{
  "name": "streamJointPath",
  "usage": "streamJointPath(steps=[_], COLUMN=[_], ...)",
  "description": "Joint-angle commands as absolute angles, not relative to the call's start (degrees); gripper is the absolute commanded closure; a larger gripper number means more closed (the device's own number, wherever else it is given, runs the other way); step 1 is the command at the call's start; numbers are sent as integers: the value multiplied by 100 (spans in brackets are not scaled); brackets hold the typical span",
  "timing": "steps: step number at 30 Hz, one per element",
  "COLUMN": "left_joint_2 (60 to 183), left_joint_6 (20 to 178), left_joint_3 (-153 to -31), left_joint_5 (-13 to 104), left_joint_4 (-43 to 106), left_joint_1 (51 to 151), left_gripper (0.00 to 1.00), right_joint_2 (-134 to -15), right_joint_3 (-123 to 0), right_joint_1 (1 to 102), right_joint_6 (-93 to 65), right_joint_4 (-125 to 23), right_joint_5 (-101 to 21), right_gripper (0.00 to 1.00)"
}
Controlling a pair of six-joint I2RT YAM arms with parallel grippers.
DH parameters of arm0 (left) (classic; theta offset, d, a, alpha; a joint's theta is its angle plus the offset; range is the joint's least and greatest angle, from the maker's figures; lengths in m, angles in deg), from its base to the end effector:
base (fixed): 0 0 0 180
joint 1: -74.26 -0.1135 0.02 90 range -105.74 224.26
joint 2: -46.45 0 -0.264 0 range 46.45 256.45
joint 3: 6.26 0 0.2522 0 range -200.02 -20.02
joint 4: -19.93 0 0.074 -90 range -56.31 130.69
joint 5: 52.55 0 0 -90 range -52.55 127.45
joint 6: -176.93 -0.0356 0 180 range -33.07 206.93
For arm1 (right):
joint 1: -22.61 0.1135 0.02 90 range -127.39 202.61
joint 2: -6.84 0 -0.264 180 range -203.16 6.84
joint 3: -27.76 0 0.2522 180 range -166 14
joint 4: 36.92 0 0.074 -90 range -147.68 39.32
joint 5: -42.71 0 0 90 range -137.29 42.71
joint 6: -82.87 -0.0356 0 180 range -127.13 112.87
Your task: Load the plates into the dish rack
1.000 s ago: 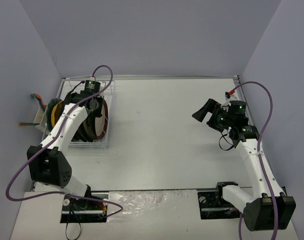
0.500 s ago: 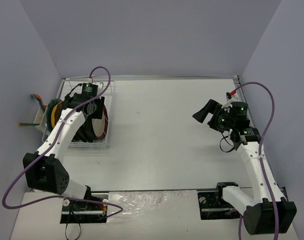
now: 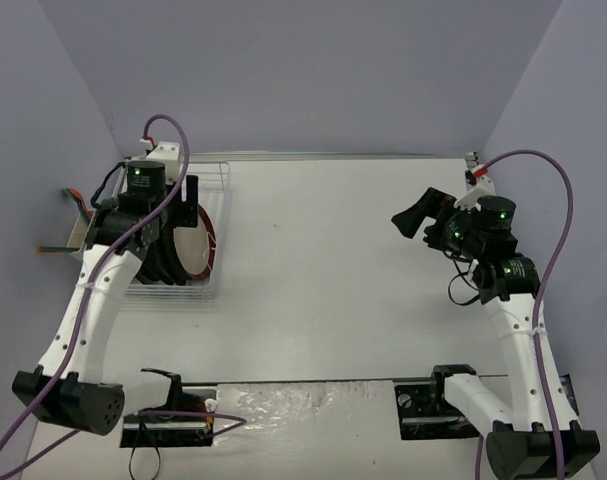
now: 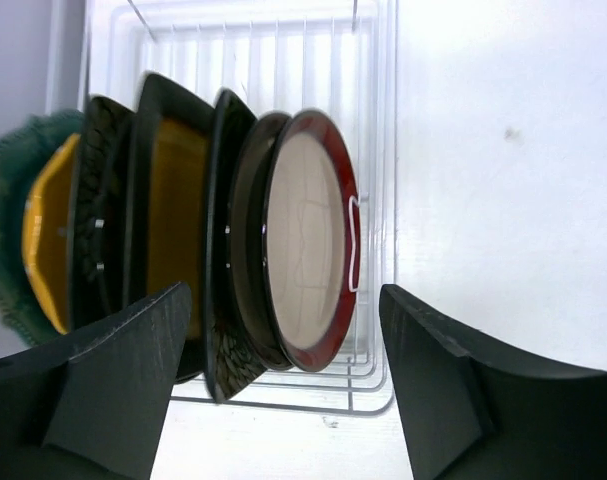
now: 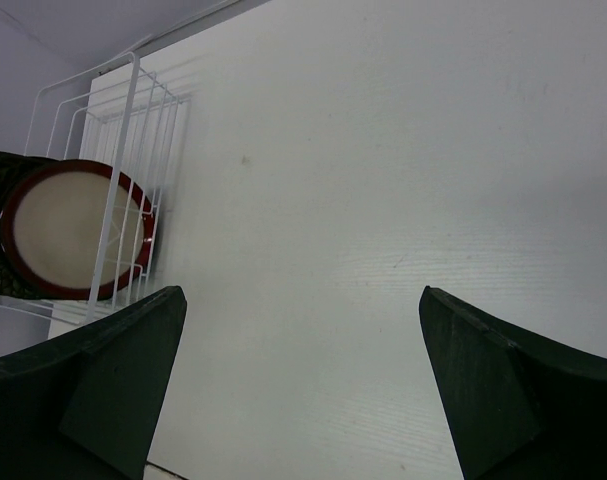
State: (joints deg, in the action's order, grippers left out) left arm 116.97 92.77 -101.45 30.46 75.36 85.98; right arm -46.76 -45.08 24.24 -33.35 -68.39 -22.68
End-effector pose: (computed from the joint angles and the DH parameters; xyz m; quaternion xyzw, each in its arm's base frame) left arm 0.2507 -0.0476 0.4117 0.0144 0.8681 -0.0229 0.4956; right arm 0.2049 0.0207 0.3866 0.0312 0.7716 0.3086 0.5554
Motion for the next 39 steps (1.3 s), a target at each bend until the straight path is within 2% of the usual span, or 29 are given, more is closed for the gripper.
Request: streamJointPath(steps=[1, 7, 17, 30, 39], left_joint_2=[10689, 9273, 7299, 6163, 5937], left_joint_6=[9527, 9704, 10048, 10347, 10486], left_joint_3=[-10715, -10334, -9655, -9259, -9068], left_joint_5=[3095, 2741, 2210, 2297, 2300], left_joint_4=[7671, 8205, 9253, 10038, 10232], left_joint_1=[8589, 8601, 8595, 8601, 8603], left_gripper=[22, 14, 3, 3, 3], right_joint_2=[-4662, -4590, -3960, -3035, -2732], right_joint_3=[-5310, -6076, -6144, -5159, -4842], right_joint_1=[2661, 3295, 4165, 4566, 4572], right_joint_6=[-2784, -2221, -1766, -1592, -1574], right_joint_4=[-6928, -7298, -7348, -6979, -6825], right_joint_5=[-2782, -3828, -5542, -6082, -6165], right_gripper=[0, 0, 0, 0, 0])
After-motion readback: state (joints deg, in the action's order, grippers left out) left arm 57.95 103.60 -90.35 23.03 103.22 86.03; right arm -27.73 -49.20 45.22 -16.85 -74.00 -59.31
